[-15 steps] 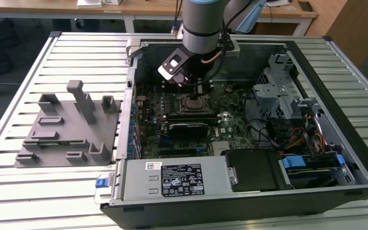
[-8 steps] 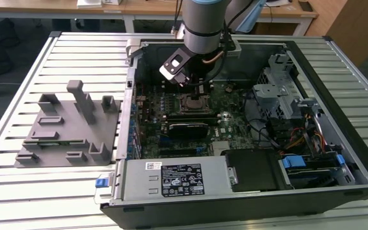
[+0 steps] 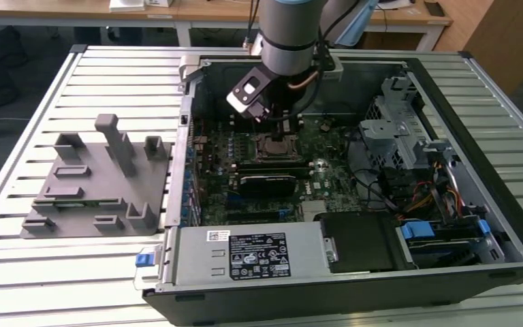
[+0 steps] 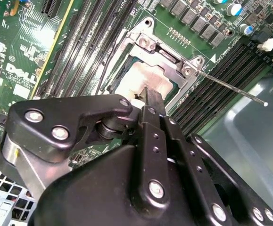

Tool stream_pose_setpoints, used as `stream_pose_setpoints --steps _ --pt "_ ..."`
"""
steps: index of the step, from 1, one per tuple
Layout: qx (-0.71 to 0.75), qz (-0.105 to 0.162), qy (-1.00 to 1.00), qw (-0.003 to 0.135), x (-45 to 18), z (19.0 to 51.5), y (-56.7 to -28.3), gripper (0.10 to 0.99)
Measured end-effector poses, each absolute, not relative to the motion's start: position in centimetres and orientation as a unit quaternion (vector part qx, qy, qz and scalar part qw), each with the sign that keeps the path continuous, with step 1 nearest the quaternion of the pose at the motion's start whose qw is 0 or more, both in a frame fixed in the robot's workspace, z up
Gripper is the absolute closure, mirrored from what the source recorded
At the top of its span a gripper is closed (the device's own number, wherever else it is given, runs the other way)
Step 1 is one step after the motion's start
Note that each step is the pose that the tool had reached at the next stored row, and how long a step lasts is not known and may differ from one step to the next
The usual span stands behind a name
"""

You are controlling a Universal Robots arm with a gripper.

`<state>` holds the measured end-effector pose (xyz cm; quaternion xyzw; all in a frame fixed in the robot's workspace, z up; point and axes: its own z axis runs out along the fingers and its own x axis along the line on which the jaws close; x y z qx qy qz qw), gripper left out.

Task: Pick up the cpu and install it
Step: 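Install the first cpu locking lever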

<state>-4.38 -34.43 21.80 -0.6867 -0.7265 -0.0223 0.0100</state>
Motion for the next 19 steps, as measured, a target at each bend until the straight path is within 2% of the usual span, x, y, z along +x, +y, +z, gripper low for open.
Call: stream_pose_setpoints --steps 11,19 --pt "-0.687 -0.022 -0.727 0.01 -4.4 23.1 -34.4 0.98" --pt "-0.687 -0.022 -0.727 0.01 -4.4 25.2 -34.4 0.98"
